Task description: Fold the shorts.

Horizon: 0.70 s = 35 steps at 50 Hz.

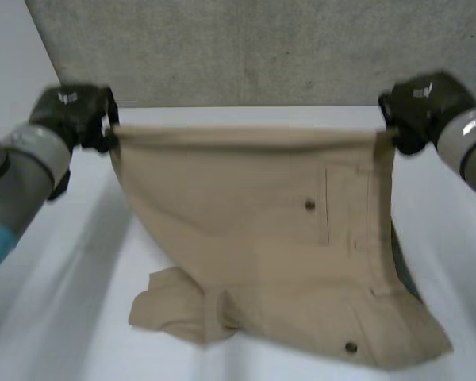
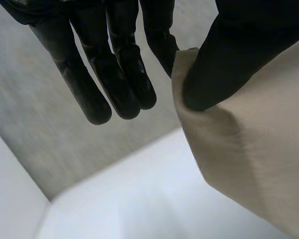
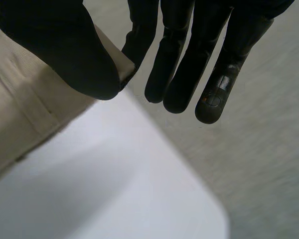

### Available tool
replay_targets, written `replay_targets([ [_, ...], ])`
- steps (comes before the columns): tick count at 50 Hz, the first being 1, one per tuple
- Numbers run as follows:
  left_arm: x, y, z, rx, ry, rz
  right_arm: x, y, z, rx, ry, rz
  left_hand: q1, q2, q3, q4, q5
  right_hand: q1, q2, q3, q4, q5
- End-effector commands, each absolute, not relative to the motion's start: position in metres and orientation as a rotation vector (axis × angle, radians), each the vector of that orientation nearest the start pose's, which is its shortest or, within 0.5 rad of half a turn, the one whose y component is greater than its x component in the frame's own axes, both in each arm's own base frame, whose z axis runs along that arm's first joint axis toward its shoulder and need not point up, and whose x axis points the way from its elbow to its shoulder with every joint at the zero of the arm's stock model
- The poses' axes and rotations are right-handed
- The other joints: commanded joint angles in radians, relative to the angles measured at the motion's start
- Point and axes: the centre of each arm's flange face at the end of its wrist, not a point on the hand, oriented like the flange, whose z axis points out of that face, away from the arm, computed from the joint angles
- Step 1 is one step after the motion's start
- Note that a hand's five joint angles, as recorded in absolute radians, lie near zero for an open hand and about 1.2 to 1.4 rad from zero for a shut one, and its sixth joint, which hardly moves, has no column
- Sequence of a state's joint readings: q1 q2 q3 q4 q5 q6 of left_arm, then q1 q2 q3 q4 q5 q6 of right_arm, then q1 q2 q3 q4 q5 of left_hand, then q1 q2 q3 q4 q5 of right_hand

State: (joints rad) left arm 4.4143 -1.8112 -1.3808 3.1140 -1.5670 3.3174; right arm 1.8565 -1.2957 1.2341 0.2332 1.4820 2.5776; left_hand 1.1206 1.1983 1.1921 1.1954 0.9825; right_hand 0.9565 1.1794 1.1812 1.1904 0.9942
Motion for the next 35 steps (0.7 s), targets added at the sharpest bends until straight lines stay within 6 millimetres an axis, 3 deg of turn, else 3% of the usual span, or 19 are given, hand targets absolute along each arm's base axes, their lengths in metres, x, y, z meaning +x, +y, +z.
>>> replay_targets([
  [1,-0.233,-0.321,0.377,0.291,1.959,-2.580,0.257,-0.305,0.392,-0.815,1.751,-2.621,0.276,0.198,0.204,0.201,0.239,0.440,0.217,0.215,0.206,0.227],
  [3,-0.231,-0.316,0.398,0.223,1.873,-2.691,0.254,-0.293,0.425,-0.711,1.581,-2.752,0.276,0.198,0.204,0.201,0.239,0.440,0.217,0.215,0.206,0.227],
  [5,-0.224,-0.298,0.429,0.137,1.744,-2.834,0.252,-0.286,0.440,-0.671,1.502,-2.805,0.276,0.198,0.204,0.201,0.239,0.440,0.217,0.215,0.206,0.227],
  [7,-0.218,-0.287,0.441,0.092,1.686,-2.888,0.249,-0.278,0.448,-0.657,1.474,-2.822,0.276,0.198,0.204,0.201,0.239,0.440,0.217,0.215,0.206,0.227],
  [10,-0.210,-0.272,0.442,0.068,1.669,-2.912,0.249,-0.276,0.442,-0.677,1.506,-2.794,0.276,0.198,0.204,0.201,0.239,0.440,0.217,0.215,0.206,0.227],
  [17,-0.211,-0.261,0.396,0.136,1.868,-2.775,0.254,-0.271,0.401,-0.798,1.695,-2.631,0.276,0.198,0.204,0.201,0.239,0.440,0.217,0.215,0.206,0.227],
  [20,-0.212,-0.253,0.378,0.186,1.946,-2.727,0.252,-0.269,0.358,-0.892,1.910,-2.431,0.276,0.198,0.204,0.201,0.239,0.440,0.217,0.215,0.206,0.227],
  [21,-0.212,-0.251,0.376,0.199,1.951,-2.726,0.252,-0.269,0.349,-0.907,1.947,-2.393,0.276,0.198,0.204,0.201,0.239,0.339,0.116,0.114,0.105,0.127],
  [22,-0.212,-0.247,0.375,0.216,1.956,-2.730,0.255,-0.271,0.332,-0.924,1.998,-2.326,0.276,0.198,0.204,0.201,0.239,0.149,-0.074,-0.076,-0.085,-0.063],
  [23,-0.213,-0.242,0.374,0.251,1.963,-2.739,0.255,-0.271,0.332,-0.925,1.999,-2.325,0.276,0.198,0.204,0.201,0.239,0.147,-0.076,-0.077,-0.087,-0.065],
  [24,-0.214,-0.237,0.374,0.289,1.968,-2.754,0.261,-0.273,0.313,-0.919,2.047,-2.231,0.276,0.198,0.204,0.201,0.239,-0.155,-0.378,-0.380,-0.389,-0.367],
  [25,-0.214,-0.237,0.374,0.289,1.968,-2.754,0.261,-0.273,0.313,-0.919,2.047,-2.230,0.276,0.198,0.204,0.201,0.239,-0.158,-0.381,-0.383,-0.392,-0.370],
  [27,-0.215,-0.229,0.378,0.336,1.957,-2.783,0.268,-0.275,0.299,-0.862,2.074,-2.141,0.276,0.198,0.204,0.201,0.239,-0.415,-0.638,-0.640,-0.649,-0.627],
  [32,-0.217,-0.202,0.398,0.399,1.885,-2.879,0.278,-0.278,0.287,-0.839,2.035,-2.020,0.276,0.198,0.204,0.201,0.239,-0.660,-0.883,-0.884,-0.893,-0.872],
  [35,-0.219,-0.185,0.410,0.432,1.841,-2.938,0.285,-0.279,0.284,-0.873,1.980,-1.947,0.276,0.198,0.204,0.201,0.239,-0.666,-0.889,-0.891,-0.900,-0.878],
])
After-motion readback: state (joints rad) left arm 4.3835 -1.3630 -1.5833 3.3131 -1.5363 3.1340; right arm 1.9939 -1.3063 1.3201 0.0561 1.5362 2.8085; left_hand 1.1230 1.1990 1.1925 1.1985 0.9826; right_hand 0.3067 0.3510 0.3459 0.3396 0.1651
